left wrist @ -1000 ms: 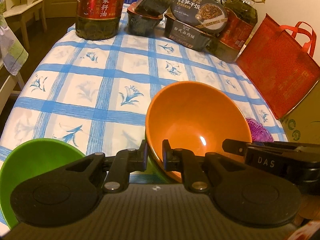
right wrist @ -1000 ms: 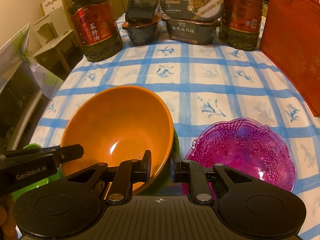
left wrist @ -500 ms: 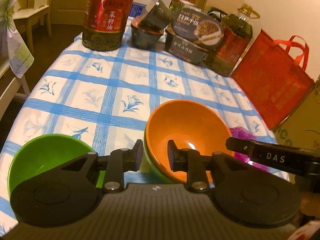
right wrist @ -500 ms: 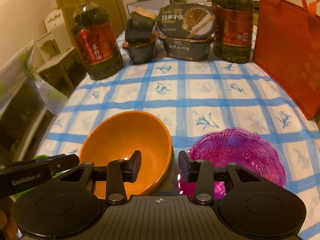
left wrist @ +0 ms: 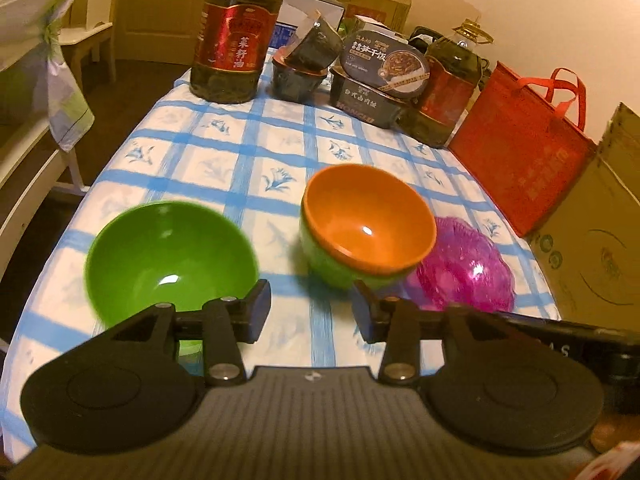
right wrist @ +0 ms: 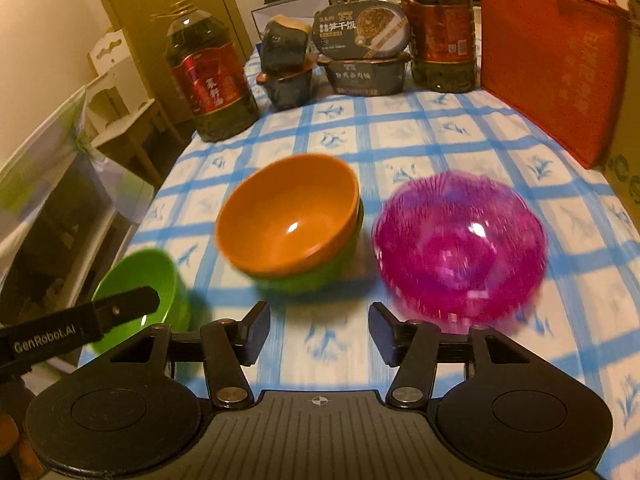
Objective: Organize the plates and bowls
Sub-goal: 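Move both tools to the large green bowl, then grip the rim of the large green bowl with both tools, then lift the green bowl with both tools and carry it over the orange bowl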
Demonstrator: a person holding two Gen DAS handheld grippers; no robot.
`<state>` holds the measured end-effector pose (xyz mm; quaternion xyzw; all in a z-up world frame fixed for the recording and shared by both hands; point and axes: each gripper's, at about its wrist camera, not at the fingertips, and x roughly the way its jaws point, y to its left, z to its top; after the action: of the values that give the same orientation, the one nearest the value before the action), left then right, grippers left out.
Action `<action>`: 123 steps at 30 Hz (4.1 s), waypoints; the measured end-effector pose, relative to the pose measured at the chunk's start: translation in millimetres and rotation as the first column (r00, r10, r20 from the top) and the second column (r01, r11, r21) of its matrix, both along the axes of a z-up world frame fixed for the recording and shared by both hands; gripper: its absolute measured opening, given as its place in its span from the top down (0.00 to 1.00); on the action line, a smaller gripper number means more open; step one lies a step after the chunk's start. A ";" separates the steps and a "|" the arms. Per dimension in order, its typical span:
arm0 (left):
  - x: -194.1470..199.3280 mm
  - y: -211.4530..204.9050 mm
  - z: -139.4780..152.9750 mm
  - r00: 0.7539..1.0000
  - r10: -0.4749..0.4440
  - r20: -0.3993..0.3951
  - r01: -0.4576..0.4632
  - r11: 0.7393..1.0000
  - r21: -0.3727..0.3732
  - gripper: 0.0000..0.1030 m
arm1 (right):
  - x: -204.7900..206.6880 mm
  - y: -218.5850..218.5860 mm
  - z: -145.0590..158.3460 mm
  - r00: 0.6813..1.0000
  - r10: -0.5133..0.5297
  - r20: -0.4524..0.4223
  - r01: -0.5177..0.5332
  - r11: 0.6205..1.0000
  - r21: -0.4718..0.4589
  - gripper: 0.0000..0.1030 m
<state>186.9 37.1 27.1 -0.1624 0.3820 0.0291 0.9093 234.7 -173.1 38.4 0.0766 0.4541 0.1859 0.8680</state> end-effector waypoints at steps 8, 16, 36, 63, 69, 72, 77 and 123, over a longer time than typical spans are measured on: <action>-50.8 5.6 2.7 1.000 0.012 0.014 -0.012 1.000 -0.015 0.50 | -45.9 2.0 6.7 1.000 0.015 0.019 -0.015 1.000 -0.014 0.38; -86.4 23.5 -0.1 0.998 0.056 0.018 -0.056 0.998 -0.007 0.47 | -67.5 11.6 2.5 0.999 0.044 -0.001 -0.044 0.999 -0.012 0.36; -110.4 68.6 -4.7 0.991 0.134 0.016 -0.134 0.991 -0.011 0.43 | -78.2 44.0 -5.6 0.995 0.103 -0.010 -0.103 0.995 -0.003 0.35; -50.3 131.6 -30.0 0.991 0.128 -0.043 -0.127 0.992 0.023 0.41 | -16.1 113.2 -28.3 0.990 0.136 -0.039 -0.133 0.990 0.054 0.35; -34.4 141.6 -41.7 0.991 0.120 -0.057 -0.119 0.993 0.014 0.42 | 1.2 129.6 -39.1 0.989 0.140 -0.052 -0.137 0.989 0.053 0.36; -26.1 146.6 -47.9 0.992 0.110 -0.064 -0.110 0.994 -0.004 0.45 | 8.6 137.1 -46.3 0.988 0.143 -0.062 -0.140 0.989 0.047 0.36; -15.1 150.6 -55.0 0.992 0.102 -0.074 -0.102 0.995 0.010 0.50 | 16.5 146.2 -56.5 0.986 0.151 -0.077 -0.148 0.988 0.049 0.36; -37.0 84.1 -33.2 0.999 -0.021 -0.047 0.024 0.997 0.075 0.84 | -15.3 103.4 -47.2 0.983 0.167 -0.070 -0.165 0.985 0.045 0.78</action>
<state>149.9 121.2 -6.1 -0.1229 0.4032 0.0370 0.9060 219.4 -69.7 -8.8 0.0622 0.4867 0.2636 0.8305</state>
